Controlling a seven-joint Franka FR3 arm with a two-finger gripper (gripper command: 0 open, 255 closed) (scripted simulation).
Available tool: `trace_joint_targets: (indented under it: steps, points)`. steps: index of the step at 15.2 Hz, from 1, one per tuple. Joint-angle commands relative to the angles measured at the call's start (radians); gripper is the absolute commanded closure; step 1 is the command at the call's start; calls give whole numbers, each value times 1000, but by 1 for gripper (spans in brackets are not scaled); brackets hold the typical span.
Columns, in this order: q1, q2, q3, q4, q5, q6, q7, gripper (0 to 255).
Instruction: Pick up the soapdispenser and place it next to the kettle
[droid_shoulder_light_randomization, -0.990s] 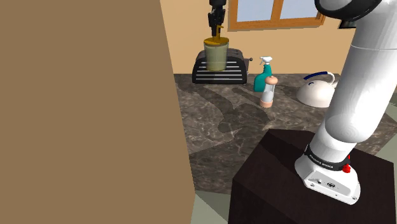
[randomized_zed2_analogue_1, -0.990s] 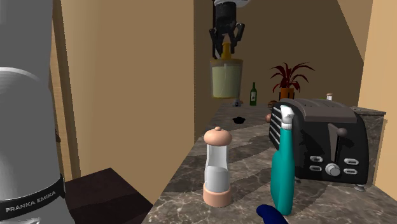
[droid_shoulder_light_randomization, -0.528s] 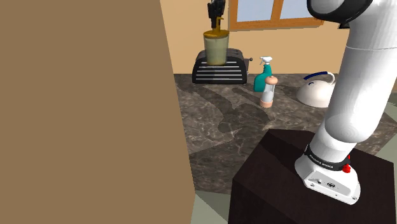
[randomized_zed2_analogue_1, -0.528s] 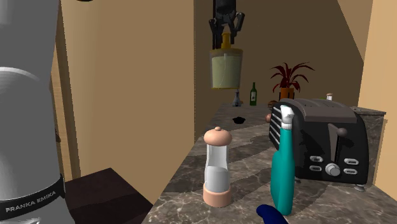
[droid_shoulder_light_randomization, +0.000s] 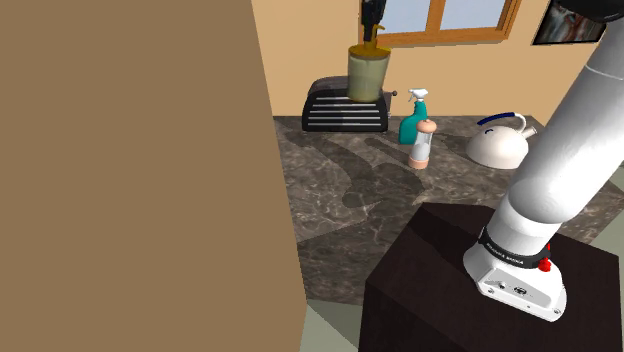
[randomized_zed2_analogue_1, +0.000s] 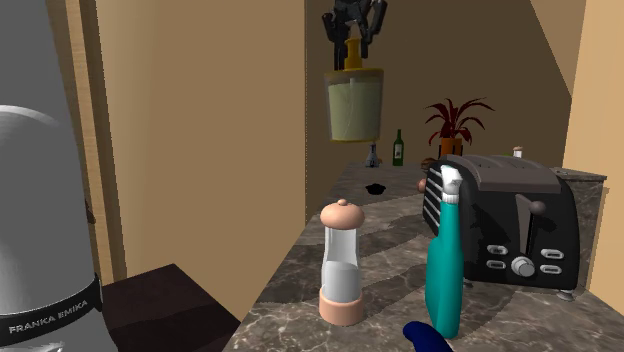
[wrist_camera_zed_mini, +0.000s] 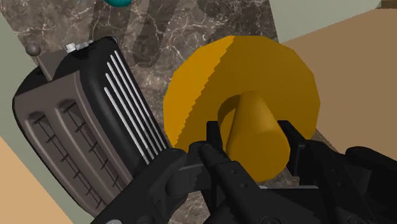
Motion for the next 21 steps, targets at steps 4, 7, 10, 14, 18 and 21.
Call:
trace_joint_targets:
  steps: [4,7,10,14,18,21]
  points:
    - [-35,-136,-39,-141,-28,7,-75,255]
    - [-57,-208,-66,-209,-49,5,-122,255]
    - [-81,-273,-96,-263,-71,-2,-172,255]
    - [-112,-348,-140,-318,-104,-17,-242,255]
    - [-143,-409,-190,-354,-140,-36,-318,255]
    - [-165,-446,-232,-368,-168,-52,-378,255]
